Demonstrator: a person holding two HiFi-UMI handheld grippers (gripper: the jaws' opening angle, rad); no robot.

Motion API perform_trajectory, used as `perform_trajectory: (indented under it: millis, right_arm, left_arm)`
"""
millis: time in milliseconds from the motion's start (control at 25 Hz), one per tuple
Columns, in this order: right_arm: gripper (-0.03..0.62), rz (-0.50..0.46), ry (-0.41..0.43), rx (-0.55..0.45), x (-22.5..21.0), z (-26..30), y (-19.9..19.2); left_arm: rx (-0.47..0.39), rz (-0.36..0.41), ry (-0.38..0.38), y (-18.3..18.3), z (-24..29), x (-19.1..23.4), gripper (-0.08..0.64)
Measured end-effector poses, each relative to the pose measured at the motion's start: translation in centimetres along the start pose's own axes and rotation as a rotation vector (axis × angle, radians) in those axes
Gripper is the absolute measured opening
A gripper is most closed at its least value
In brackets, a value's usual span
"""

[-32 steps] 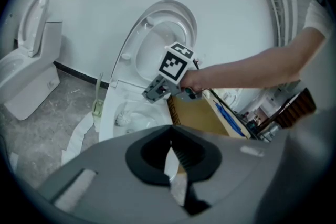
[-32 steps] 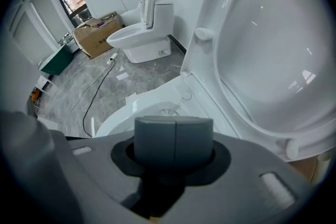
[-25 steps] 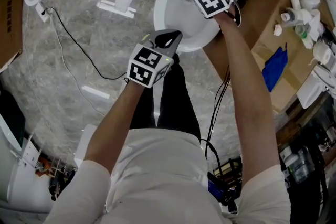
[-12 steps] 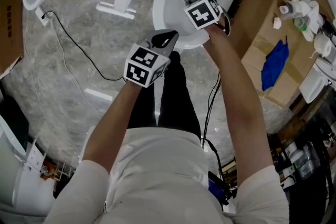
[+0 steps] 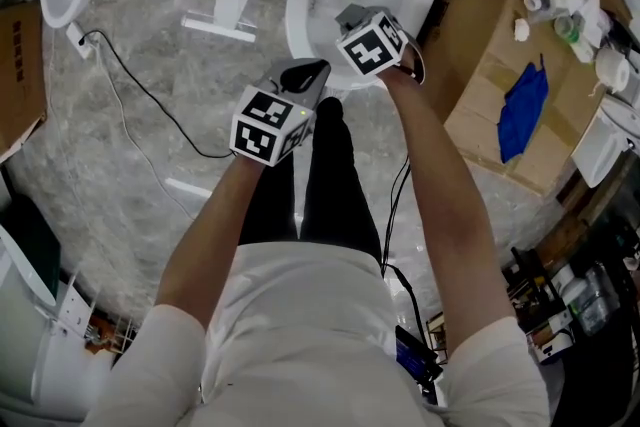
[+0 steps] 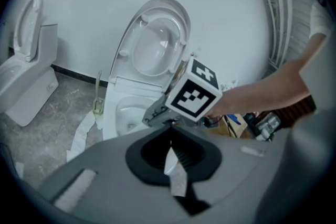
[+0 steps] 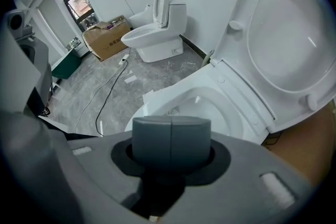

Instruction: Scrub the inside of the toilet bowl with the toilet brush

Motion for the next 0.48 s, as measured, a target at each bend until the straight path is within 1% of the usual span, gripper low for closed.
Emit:
perform_trajectory:
  millis: [480]
  right_arm:
    - [0.146, 0.005, 0.052, -0.008, 3.4, -0.8, -3.7]
  left_arm:
    - [0.026, 0.027, -0.004, -1.4, -0.6, -0.5, -0.006]
Point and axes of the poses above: the fingertips, and each gripper's own axes: z forward along the fingers, x to its left, y out of its top, the point moved 2 cm from there along -z, backward along the fingers, and after that the axes turned 2 degrees about x, right-handed, at the moved point
